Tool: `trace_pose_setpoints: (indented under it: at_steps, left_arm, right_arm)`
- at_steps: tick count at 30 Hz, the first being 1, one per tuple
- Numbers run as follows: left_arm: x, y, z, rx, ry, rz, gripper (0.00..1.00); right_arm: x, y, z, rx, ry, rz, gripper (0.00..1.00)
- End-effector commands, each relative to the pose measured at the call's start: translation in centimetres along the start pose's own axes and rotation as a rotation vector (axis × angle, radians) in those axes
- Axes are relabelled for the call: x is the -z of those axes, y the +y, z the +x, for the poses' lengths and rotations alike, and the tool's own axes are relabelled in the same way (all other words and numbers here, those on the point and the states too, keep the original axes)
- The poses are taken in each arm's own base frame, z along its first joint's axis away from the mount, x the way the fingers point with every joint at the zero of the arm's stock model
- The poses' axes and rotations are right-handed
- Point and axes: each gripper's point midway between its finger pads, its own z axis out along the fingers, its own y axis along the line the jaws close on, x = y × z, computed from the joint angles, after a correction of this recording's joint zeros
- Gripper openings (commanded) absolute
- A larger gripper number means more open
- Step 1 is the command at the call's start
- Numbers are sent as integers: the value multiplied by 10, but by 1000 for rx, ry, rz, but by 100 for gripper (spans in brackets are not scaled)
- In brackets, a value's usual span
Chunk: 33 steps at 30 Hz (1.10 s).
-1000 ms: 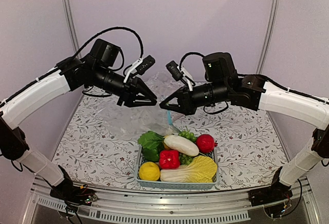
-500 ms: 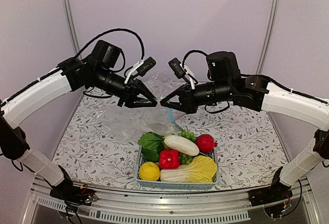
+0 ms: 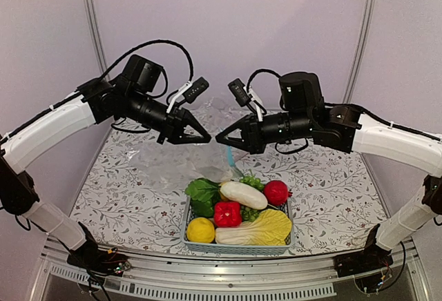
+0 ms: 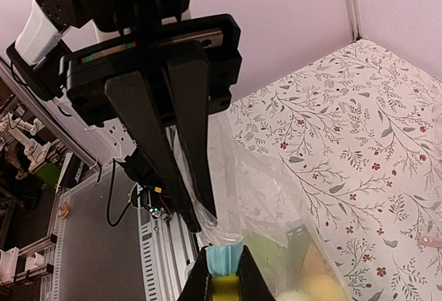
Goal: Place the food in the zip-top bag and seal the zipper
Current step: Pass from the right arm to the left, then pass from the left arm to the right
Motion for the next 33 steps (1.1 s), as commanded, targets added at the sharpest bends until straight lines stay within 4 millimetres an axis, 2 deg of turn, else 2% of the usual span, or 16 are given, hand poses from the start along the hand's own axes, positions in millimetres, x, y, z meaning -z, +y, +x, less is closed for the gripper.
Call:
trace_pose_setpoints:
  at_steps: [1,4,6,8,10,12,16,25,33]
  left_arm:
    - [7,-10,-4,-8,-34,22,0]
    - [9,-11,-6,-4,-49,25,0]
    - [10,-11,-8,-2,-60,27,0]
    - [10,-11,-9,2,-70,26,0]
    - [11,-11,-11,5,-77,25,0]
    - [12,-11,-13,6,-83,23,0]
    - [12,-9,-13,10,-84,15,0]
    - [11,-10,-11,19,-79,23,0]
    - [10,-9,-9,26,-74,29,0]
  right_arm:
    - [13,0,-9,0,-53,36,8]
    - [18,-1,-10,0,-72,45,13]
    - [21,0,-12,-5,-85,46,26]
    - [23,-1,-12,-12,-93,54,42]
    - [25,-2,-12,-17,-100,66,51]
    - [28,-3,-13,-17,-107,75,53]
    - [30,0,-15,-18,-114,66,52]
    - [28,12,-17,-8,-104,1,33]
    - [28,14,-24,10,-115,-3,23]
